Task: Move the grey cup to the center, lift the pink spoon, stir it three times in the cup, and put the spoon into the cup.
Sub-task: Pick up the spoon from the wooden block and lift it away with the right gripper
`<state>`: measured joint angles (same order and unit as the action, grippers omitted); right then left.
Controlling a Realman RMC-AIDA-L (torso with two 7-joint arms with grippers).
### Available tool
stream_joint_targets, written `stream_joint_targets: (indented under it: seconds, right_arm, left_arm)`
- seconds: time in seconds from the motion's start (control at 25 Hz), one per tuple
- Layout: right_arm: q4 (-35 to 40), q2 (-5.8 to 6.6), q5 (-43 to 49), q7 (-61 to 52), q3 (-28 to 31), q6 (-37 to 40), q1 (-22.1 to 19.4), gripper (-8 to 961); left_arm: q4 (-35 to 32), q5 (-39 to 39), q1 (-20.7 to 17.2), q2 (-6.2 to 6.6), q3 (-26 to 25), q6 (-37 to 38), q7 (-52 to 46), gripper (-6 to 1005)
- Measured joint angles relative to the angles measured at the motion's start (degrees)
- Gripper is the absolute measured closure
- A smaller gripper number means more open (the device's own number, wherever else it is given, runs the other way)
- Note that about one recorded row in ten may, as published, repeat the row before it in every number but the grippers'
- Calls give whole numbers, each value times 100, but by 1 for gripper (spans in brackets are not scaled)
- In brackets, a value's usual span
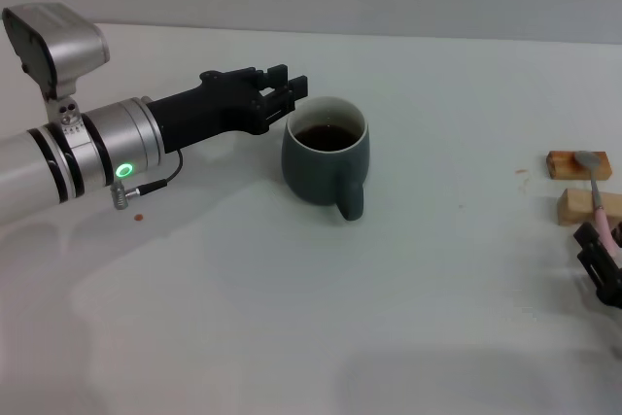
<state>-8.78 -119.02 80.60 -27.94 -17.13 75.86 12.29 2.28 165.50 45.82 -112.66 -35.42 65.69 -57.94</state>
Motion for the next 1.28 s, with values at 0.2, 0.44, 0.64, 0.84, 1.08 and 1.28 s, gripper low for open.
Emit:
stream_joint_targets:
  seconds: [0.2, 0.44, 0.64, 0.84, 1.08, 1.28]
  right_arm:
    - [0, 1, 0, 0, -2, -13, -25, 453]
    - [5, -2, -12, -13, 9, -29, -27, 455]
    - [-8, -6, -24, -24, 41, -30, -49, 457]
    - [-12, -13, -35, -42, 59, -29, -68, 472]
    - [-30, -16, -42, -44, 63, -26, -69, 490]
    - [-23, -18, -49, -45, 62, -25, -68, 565]
  left_arm:
    - [0, 0, 0, -5, 4, -4, 1, 653]
    - [0, 0, -11, -27, 15, -4, -1, 653]
    - [0, 0, -45, -39, 6, -3, -3, 653]
    - [0, 0, -64, -52, -8, -3, -5, 653]
    - [0, 0, -65, -64, -9, -3, 5, 653]
    - [-3, 0, -65, -64, -12, -3, 7, 653]
